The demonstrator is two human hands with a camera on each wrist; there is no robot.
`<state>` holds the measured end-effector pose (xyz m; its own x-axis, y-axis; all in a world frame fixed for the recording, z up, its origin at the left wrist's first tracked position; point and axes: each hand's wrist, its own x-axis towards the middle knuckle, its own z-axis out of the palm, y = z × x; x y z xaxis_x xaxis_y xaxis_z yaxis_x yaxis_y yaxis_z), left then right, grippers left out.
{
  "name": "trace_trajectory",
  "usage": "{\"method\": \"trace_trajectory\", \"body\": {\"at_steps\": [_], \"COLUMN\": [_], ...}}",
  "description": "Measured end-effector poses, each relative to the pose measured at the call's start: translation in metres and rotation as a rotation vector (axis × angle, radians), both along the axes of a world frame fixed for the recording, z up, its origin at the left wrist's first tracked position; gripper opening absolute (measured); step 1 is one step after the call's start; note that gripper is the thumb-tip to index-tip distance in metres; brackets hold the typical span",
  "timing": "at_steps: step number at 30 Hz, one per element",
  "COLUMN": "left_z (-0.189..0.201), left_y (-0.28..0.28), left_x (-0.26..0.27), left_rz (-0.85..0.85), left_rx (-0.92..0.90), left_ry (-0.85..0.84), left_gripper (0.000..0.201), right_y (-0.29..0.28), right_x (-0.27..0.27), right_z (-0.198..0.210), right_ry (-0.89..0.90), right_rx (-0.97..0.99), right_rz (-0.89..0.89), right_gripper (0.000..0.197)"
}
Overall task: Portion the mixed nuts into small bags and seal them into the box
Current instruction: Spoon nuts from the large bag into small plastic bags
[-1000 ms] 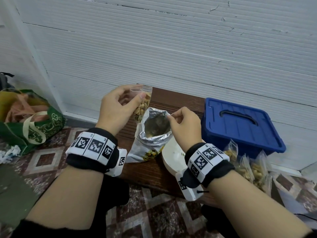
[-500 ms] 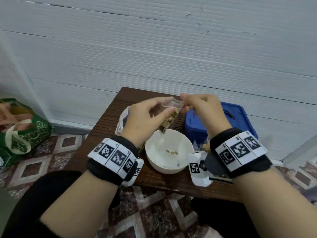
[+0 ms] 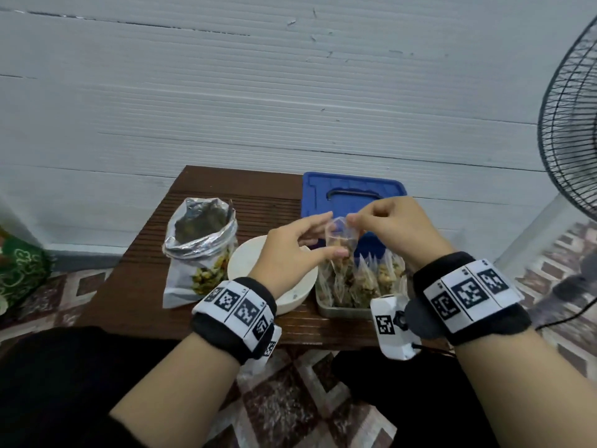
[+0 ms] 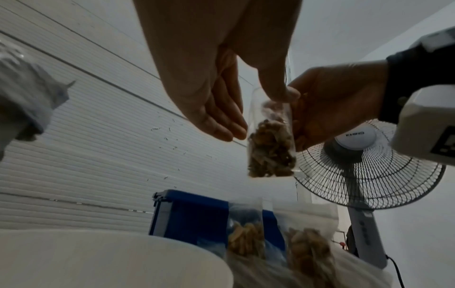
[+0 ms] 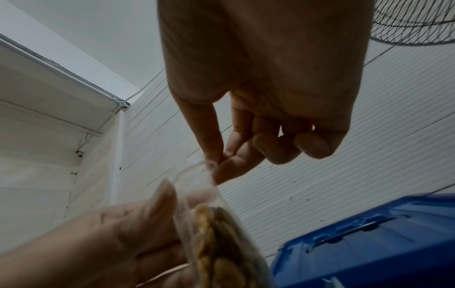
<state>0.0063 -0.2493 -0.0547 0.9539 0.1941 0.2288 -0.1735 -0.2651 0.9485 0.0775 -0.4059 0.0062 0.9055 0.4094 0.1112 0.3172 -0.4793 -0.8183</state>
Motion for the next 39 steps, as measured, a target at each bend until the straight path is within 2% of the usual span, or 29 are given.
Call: {"method": "trace_trajectory", "body": {"at_steps": [2, 6, 9, 11, 15, 22, 29, 39], "left_z": [-0.008, -0.017, -0.025, -0.032, -0.048, -0.064, -0.064, -0.06], "left_y": [-0.002, -0.011, -0.017, -0.02, -0.025, -0.032, -0.032, -0.025], "left_x": [0.003, 0.006, 0.01, 0.013, 0.018, 0.026, 0.026, 0.023], "left_rz": [-0.031, -0.001, 0.033, 0.051, 0.028, 0.138, 0.144, 0.106], "left_rx": [0.054, 0.145, 0.107, 0.076, 0.123, 0.339, 0.564, 0.554], "left_ry": [0.048, 0.051, 0.047, 0.087, 0.171, 0.131, 0.221, 0.228], "left_gripper": [0.059, 0.033, 0.025, 0.025, 0.024, 0.025, 0.023, 0.042], "right_y": [-0.006, -0.013, -0.014, -0.016, -0.023, -0.028, -0.027, -0.023], "right_x": [0.003, 0.003, 0.002, 0.002, 0.006, 0.009, 0.012, 0.012], "right_z": [-0.004, -0.01, -0.018, -0.023, -0.03, -0.037, -0.047, -0.049], "right_ry": [-0.008, 0.014, 0.036, 0.05, 0.098, 0.107, 0.129, 0.106], "right_rx": [-0.005, -0.002, -0.031, -0.034, 0.086, 0.142, 0.14, 0.118], "right_rz": [-0.023, -0.049, -0.046, -0.06, -0.169, -0.189, -0.187, -0.17], "right_gripper": [0.025, 0.028, 0.029, 0.029, 0.032, 0.032, 0.026, 0.026]}}
